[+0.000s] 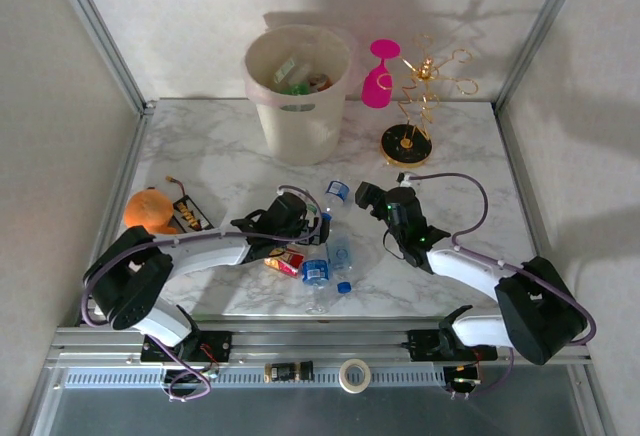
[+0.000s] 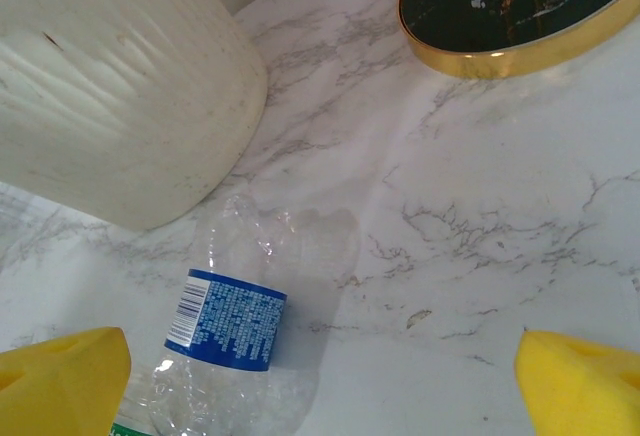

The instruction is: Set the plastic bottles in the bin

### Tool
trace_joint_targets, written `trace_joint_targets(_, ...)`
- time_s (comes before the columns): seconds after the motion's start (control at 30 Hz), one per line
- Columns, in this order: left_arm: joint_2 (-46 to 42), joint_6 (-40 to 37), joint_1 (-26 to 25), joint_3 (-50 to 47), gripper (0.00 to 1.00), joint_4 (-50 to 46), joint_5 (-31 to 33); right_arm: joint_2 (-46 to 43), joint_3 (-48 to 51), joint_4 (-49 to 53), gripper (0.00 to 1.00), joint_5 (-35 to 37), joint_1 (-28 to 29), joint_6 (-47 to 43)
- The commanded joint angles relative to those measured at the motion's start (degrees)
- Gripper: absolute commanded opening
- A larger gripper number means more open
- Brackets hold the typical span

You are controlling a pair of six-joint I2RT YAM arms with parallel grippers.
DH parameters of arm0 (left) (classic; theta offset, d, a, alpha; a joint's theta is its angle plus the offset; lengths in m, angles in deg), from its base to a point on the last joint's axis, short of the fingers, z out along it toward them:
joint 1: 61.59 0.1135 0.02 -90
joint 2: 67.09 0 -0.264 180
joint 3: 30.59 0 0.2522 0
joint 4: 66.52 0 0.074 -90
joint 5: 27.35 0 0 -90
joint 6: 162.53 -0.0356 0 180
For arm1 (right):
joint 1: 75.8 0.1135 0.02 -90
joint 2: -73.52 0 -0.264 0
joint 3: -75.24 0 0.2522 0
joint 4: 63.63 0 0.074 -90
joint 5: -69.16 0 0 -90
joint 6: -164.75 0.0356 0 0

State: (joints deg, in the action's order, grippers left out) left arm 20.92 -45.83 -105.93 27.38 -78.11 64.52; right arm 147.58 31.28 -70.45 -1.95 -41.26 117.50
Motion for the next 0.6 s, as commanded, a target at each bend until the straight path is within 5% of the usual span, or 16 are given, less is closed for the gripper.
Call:
trace_joint_targets(0.0, 1.89, -1.24, -0.66, 2.06, 1.00, -2.32, 3.37, 0.31, -1.12, -1.64, 0.99, 0.93, 0.28, 2.20)
trace_joint_targets(0.57, 7.30, -0.55, -1.02, 2.74, 0.91, -1.88, 7.01, 0.18, -1.21, -1.40, 0.99, 1.49, 0.26, 1.54)
